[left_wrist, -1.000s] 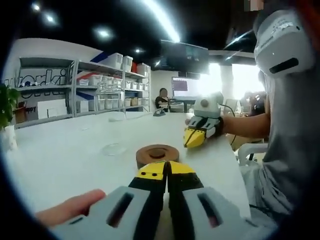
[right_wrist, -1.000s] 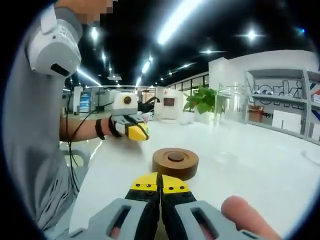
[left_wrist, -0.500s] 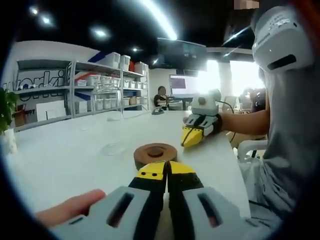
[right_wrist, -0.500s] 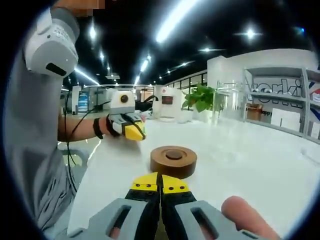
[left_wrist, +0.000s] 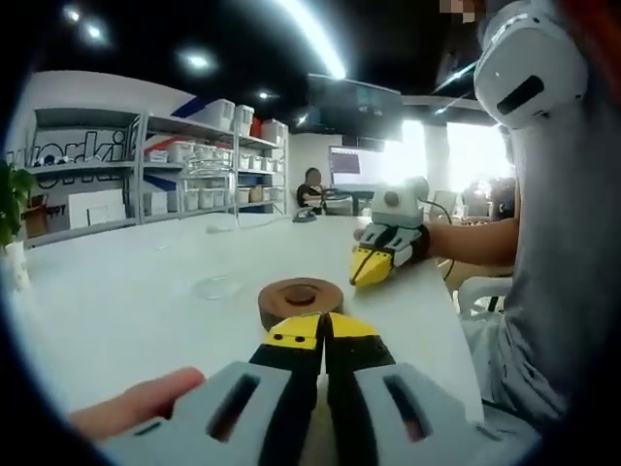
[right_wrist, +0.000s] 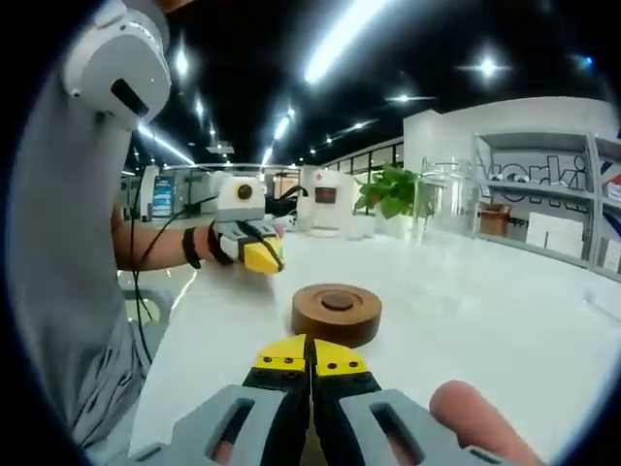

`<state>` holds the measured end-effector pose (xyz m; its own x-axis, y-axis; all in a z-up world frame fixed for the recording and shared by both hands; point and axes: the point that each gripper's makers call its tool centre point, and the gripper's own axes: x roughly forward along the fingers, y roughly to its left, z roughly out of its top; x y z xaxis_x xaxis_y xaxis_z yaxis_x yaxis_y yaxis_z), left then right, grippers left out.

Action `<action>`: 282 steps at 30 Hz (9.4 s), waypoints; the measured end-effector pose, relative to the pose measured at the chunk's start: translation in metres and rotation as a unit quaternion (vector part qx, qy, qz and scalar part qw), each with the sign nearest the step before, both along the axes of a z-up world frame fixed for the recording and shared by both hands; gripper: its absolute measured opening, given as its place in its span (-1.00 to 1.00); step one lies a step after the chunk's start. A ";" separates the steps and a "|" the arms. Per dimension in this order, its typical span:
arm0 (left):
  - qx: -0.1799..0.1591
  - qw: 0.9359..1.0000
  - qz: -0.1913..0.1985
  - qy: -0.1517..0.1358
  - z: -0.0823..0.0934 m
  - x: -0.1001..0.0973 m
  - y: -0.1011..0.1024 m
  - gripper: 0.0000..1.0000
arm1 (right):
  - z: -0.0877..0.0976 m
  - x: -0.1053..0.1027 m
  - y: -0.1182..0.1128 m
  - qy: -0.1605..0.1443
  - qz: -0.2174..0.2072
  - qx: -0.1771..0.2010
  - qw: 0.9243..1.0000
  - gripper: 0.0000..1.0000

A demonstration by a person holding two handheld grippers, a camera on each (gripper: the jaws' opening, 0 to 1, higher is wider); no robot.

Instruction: Clamp the coffee can twist off the lid put the lid on the table pick up the lid cover the can tighten the lid

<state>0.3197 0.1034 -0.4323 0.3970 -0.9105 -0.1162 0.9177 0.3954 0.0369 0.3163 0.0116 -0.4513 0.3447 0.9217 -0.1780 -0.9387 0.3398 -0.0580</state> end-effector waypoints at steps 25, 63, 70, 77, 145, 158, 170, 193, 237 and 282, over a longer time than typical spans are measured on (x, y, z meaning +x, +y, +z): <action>0.019 1.000 -0.006 -0.009 -0.006 -0.003 -0.003 -1.00 | -0.005 0.000 0.001 -0.006 -0.003 -0.018 1.000 -1.00; -0.010 1.000 0.005 0.015 0.002 0.003 0.001 -1.00 | 0.001 0.005 -0.001 0.030 -0.010 0.012 0.999 -1.00; -0.006 1.000 0.003 0.016 0.000 0.003 0.000 -1.00 | 0.001 0.005 0.000 0.030 -0.007 0.012 0.999 -1.00; -0.013 1.000 0.002 0.017 0.003 0.004 0.002 -1.00 | 0.005 0.007 -0.003 0.038 -0.009 0.025 0.999 -1.00; 0.068 0.986 -0.150 0.022 -0.024 0.043 -0.043 -0.14 | -0.010 0.039 0.040 0.011 0.155 -0.041 0.987 -0.12; 0.072 0.985 -0.156 0.021 -0.026 0.042 -0.044 -0.21 | -0.010 0.038 0.042 0.003 0.156 -0.044 0.987 -0.14; 0.073 0.985 -0.156 0.018 -0.026 0.039 -0.042 -0.24 | -0.010 0.037 0.044 0.003 0.150 -0.049 0.987 -0.17; 0.051 0.987 -0.151 0.001 0.039 0.035 -0.042 -0.26 | 0.053 0.037 0.044 -0.008 0.159 -0.031 0.987 -0.18; 0.011 0.986 -0.157 -0.064 0.221 0.137 -0.056 -0.26 | 0.237 0.136 0.027 -0.051 0.158 -0.016 0.986 -0.18; 0.013 0.988 -0.156 -0.013 0.139 0.169 -0.047 -0.24 | 0.152 0.169 0.036 0.020 0.140 -0.050 0.989 -0.18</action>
<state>0.4890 0.0564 -0.2936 0.1005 -0.9858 -0.1344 0.9934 0.0921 0.0677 0.4857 0.0475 -0.2995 0.0694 0.9573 -0.2808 -0.9974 0.0608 -0.0393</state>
